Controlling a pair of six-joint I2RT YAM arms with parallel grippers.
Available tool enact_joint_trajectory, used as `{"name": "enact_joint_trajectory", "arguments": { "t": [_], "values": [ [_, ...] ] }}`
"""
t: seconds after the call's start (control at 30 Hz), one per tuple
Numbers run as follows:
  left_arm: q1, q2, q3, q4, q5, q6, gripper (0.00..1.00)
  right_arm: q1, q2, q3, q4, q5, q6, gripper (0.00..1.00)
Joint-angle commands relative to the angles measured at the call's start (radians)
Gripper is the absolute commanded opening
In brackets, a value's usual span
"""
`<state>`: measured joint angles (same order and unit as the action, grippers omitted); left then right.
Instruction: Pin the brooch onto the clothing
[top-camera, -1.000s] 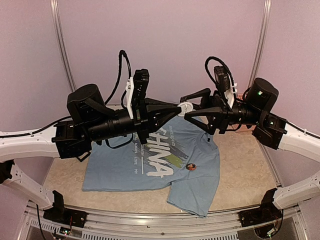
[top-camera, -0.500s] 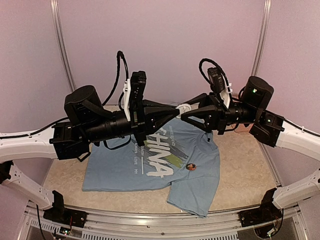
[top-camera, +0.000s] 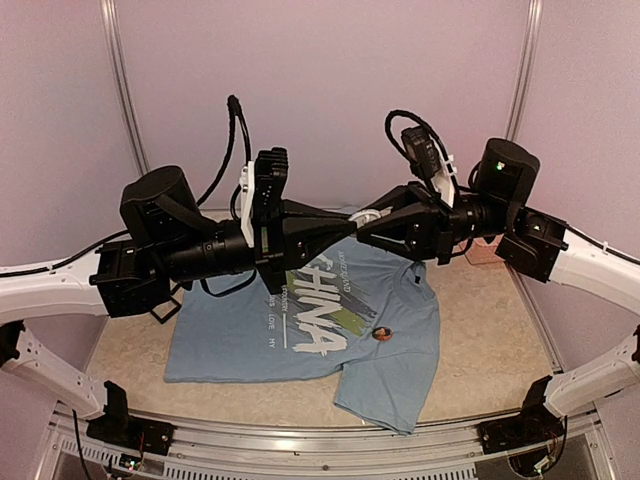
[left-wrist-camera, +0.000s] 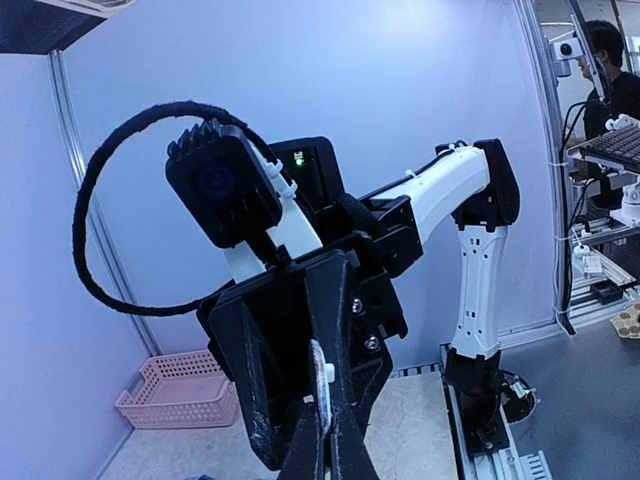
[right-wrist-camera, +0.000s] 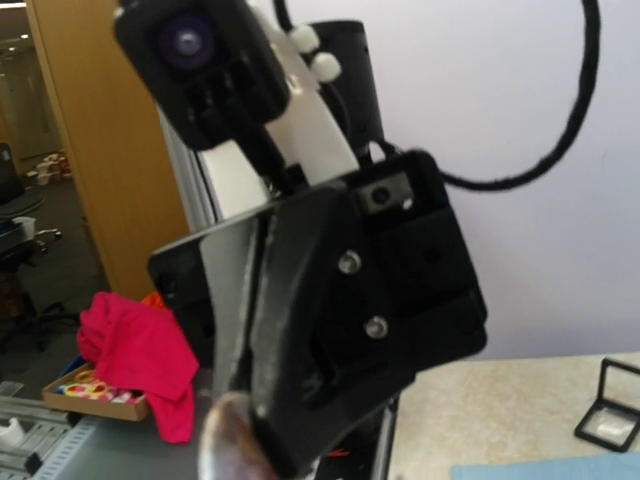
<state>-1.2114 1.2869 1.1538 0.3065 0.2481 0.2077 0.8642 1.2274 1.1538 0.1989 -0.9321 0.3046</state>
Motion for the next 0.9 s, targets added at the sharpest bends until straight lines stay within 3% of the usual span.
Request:
{"name": "enact_joint_trajectory", "arguments": {
  "t": [0.0, 0.07, 0.2, 0.37, 0.43, 0.5, 0.53, 0.57, 0.6, 0.67, 0.73, 0.87],
  "values": [
    [-0.058, 0.018, 0.03, -0.12, 0.074, 0.072, 0.0, -0.002, 0.042, 0.042, -0.063, 0.073, 0.03, 0.27],
    [-0.059, 0.016, 0.024, -0.11, 0.059, 0.071, 0.0, -0.002, 0.047, 0.046, -0.076, 0.087, 0.026, 0.28],
    [-0.059, -0.002, -0.01, -0.045, -0.071, 0.043, 0.0, 0.001, 0.052, 0.048, -0.118, 0.06, -0.045, 0.41],
    [-0.037, -0.061, -0.076, 0.042, -0.221, 0.006, 0.0, 0.021, -0.101, -0.078, -0.157, -0.103, -0.41, 0.64],
    [-0.031, -0.076, -0.084, 0.038, -0.232, 0.007, 0.0, 0.022, -0.204, -0.173, -0.15, -0.009, -0.554, 0.72],
    [-0.031, -0.085, -0.087, 0.034, -0.232, 0.008, 0.0, 0.021, -0.287, -0.269, -0.065, 0.22, -0.577, 0.76],
    [-0.031, -0.087, -0.088, 0.034, -0.231, 0.009, 0.0, 0.021, -0.311, -0.297, -0.016, 0.342, -0.543, 0.72],
    [-0.031, -0.087, -0.088, 0.033, -0.232, 0.007, 0.0, 0.015, -0.319, -0.305, 0.017, 0.429, -0.484, 0.62],
    [-0.031, -0.086, -0.086, 0.03, -0.232, 0.006, 0.0, 0.011, -0.313, -0.29, 0.03, 0.458, -0.424, 0.53],
    [-0.032, -0.079, -0.081, 0.026, -0.224, 0.004, 0.0, 0.009, -0.27, -0.225, 0.024, 0.368, -0.325, 0.41],
    [-0.031, -0.071, -0.076, 0.025, -0.217, 0.002, 0.0, 0.009, -0.215, -0.145, 0.021, 0.28, -0.215, 0.36],
    [-0.033, -0.06, -0.07, 0.021, -0.2, -0.004, 0.0, 0.007, -0.154, -0.074, 0.012, 0.214, -0.157, 0.34]
  ]
}}
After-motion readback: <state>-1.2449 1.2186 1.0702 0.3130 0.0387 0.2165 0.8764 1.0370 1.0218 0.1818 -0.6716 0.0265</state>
